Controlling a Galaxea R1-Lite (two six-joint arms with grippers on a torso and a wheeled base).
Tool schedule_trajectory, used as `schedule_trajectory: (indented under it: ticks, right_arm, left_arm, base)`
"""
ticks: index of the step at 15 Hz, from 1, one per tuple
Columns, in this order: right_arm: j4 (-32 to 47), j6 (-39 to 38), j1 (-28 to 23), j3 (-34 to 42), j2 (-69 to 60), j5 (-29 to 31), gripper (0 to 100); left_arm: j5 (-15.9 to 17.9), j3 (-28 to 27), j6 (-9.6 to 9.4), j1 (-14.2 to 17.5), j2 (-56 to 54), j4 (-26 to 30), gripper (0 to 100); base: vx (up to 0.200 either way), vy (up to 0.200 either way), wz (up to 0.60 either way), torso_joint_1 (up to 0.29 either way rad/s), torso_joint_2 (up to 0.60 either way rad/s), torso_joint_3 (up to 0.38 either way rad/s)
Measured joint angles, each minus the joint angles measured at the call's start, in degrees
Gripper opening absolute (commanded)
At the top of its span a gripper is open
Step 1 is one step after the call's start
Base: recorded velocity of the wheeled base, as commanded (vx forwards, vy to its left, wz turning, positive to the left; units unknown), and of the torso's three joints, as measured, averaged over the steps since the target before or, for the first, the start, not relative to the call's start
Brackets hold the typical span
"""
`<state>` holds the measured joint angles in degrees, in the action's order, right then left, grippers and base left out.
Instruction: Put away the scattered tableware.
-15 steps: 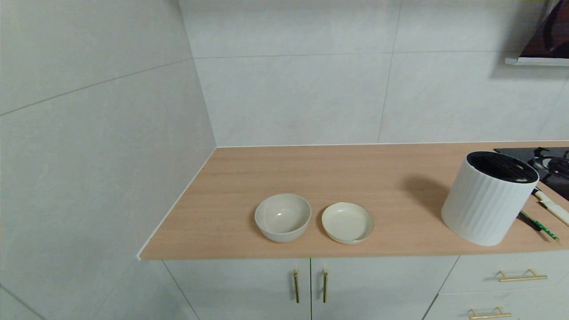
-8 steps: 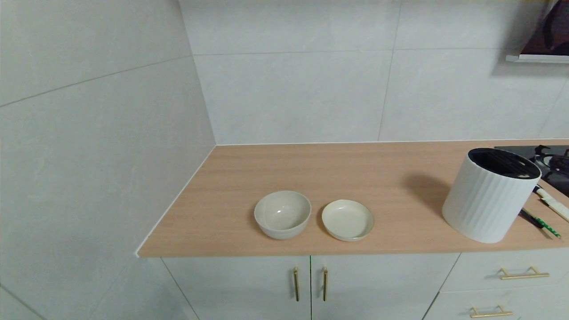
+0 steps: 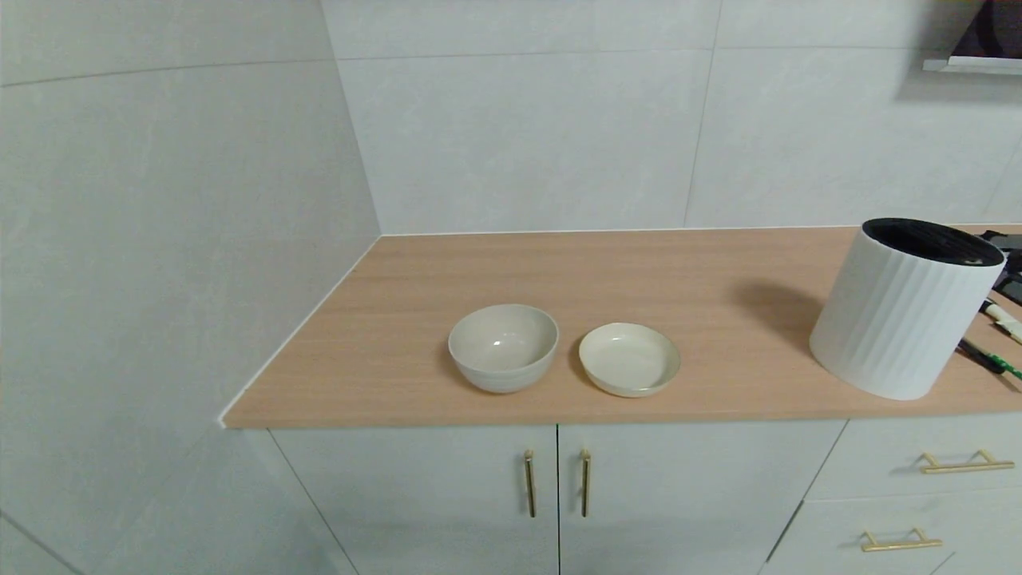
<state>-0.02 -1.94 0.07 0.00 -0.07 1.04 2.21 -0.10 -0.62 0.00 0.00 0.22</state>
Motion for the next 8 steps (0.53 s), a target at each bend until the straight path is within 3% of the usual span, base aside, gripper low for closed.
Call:
schedule_trajectory:
  ticks: [8]
  right_arm:
    - [0.0, 0.0, 0.0, 0.0, 0.0, 0.0, 100]
  left_arm:
    - [0.0, 0.0, 0.00, 0.0, 0.0, 0.1, 100]
  base:
    - [0.000, 0.000, 0.00, -0.213, 0.51, 0.294]
